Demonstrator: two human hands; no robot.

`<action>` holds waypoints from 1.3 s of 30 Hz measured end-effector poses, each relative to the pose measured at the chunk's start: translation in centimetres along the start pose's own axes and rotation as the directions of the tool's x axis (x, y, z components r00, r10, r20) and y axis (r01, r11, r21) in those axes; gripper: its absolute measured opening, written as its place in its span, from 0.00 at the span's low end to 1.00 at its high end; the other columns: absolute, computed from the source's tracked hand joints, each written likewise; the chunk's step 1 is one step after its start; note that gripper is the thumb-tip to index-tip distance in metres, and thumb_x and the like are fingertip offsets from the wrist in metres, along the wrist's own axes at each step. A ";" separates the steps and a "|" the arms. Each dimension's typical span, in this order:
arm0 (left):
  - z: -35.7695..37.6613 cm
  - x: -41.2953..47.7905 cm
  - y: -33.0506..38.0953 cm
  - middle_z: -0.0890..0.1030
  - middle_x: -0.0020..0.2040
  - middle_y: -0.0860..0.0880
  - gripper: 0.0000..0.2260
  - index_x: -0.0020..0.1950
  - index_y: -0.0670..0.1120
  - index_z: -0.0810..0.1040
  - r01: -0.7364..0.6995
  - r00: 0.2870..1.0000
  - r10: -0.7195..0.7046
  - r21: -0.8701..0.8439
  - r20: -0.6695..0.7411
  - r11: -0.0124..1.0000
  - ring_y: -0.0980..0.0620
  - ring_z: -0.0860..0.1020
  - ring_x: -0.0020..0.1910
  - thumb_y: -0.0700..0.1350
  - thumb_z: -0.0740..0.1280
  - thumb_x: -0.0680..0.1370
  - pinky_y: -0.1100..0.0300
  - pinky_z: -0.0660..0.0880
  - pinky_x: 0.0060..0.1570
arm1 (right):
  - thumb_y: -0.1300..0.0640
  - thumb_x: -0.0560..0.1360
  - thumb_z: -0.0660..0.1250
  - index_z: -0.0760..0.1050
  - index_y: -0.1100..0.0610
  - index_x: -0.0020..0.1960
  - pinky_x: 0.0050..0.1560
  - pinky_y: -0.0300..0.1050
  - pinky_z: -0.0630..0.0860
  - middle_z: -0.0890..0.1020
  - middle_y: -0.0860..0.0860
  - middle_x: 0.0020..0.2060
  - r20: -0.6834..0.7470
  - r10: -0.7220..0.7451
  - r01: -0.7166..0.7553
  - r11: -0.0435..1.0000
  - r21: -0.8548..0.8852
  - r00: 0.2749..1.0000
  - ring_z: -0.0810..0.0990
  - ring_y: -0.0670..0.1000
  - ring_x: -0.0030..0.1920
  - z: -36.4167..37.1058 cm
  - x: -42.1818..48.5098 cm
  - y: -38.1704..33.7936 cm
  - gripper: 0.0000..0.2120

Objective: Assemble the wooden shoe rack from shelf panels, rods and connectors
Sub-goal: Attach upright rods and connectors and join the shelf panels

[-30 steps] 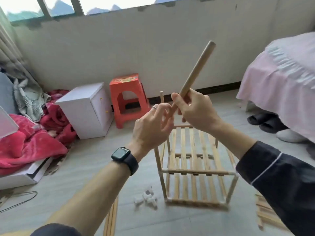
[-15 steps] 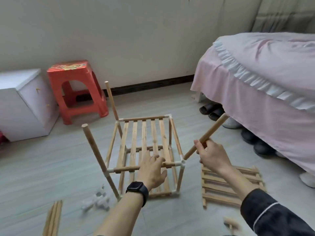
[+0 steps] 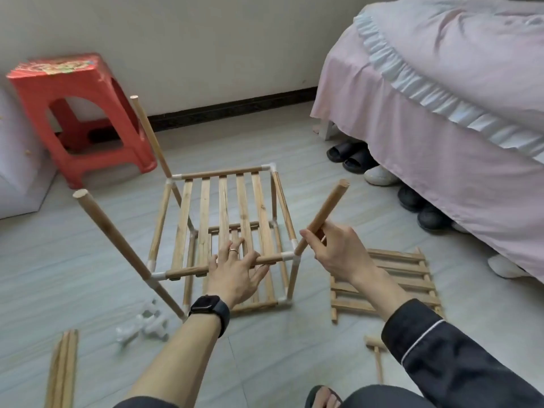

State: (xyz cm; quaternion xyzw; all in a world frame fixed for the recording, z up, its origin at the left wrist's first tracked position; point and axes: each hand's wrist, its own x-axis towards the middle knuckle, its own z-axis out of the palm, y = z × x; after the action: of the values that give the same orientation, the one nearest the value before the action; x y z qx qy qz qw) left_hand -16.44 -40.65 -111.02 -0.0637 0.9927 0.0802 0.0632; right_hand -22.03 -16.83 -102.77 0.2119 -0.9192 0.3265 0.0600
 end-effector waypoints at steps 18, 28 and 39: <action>-1.6 -0.4 0.7 0.50 0.82 0.51 0.19 0.66 0.62 0.70 0.005 0.997 0.001 -0.065 0.082 0.998 0.46 0.45 0.81 0.67 0.48 0.82 0.40 0.51 0.74 | 0.49 0.78 0.71 0.78 0.58 0.50 0.47 0.38 0.77 0.82 0.48 0.42 -0.079 0.131 -0.072 0.856 0.512 0.988 0.82 0.45 0.42 -2.2 4.2 -5.2 0.12; 0.1 -0.4 0.2 0.56 0.79 0.53 0.16 0.59 0.63 0.74 0.011 0.997 -0.021 -0.132 -0.070 0.991 0.50 0.48 0.78 0.68 0.61 0.76 0.45 0.50 0.69 | 0.61 0.74 0.63 0.62 0.50 0.20 0.25 0.39 0.60 0.61 0.47 0.17 -0.064 0.066 0.021 0.511 0.859 0.996 0.59 0.48 0.19 -1.4 5.8 -7.6 0.25; -1.8 0.0 0.2 0.54 0.79 0.54 0.15 0.53 0.62 0.74 -0.027 0.997 0.035 -0.136 0.062 0.990 0.49 0.51 0.78 0.52 0.71 0.68 0.41 0.49 0.74 | 0.59 0.71 0.64 0.61 0.55 0.22 0.27 0.42 0.58 0.60 0.50 0.19 -0.049 0.198 -0.063 0.525 0.849 0.979 0.58 0.50 0.22 -2.0 3.7 -8.2 0.21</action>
State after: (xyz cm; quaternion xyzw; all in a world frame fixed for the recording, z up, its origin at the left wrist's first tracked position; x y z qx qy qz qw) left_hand -16.70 -40.71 -109.24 -0.0497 0.9834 0.1501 0.0894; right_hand -21.96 -22.59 -95.58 0.1216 -0.6547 0.7460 -0.0101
